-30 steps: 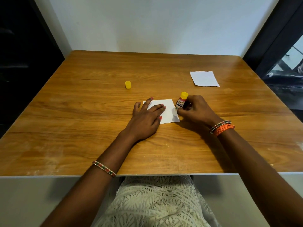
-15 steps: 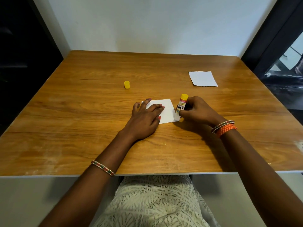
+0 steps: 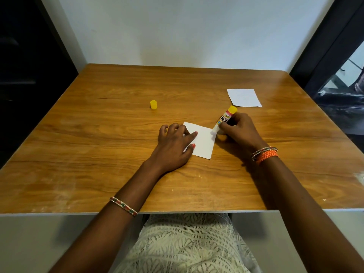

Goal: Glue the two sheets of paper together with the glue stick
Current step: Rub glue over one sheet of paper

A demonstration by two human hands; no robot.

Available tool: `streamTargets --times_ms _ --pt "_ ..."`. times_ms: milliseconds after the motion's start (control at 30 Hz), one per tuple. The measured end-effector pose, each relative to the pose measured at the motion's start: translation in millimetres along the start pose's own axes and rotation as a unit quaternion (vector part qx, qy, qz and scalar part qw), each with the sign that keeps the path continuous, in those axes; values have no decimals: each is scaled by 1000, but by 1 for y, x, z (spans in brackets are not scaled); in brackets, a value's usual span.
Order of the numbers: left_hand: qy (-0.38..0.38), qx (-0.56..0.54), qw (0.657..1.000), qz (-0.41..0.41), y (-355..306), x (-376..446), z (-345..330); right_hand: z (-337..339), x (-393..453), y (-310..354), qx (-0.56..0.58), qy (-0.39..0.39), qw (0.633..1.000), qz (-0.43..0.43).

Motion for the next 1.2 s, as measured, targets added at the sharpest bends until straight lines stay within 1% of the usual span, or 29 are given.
streamTargets --times_ms 133,300,633,933,1200 --pt "-1 2 1000 2 0 0 0 -5 6 17 -92 28 994 48" --pt "1 10 1000 5 1 0 -1 -9 13 22 -136 48 987 66" --pt "3 15 1000 9 2 1 -2 -6 11 24 -153 44 984 76" --pt "9 20 1000 11 0 0 0 -5 -2 18 -136 27 988 63" --pt "3 23 1000 6 -1 0 1 -9 -4 23 -139 41 987 66"
Point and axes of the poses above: each hand's wrist, its own x-axis towards the middle knuckle, its own z-axis out of the back of the hand, y = z × x, the point moved 10 cm from there along x, towards the middle knuckle
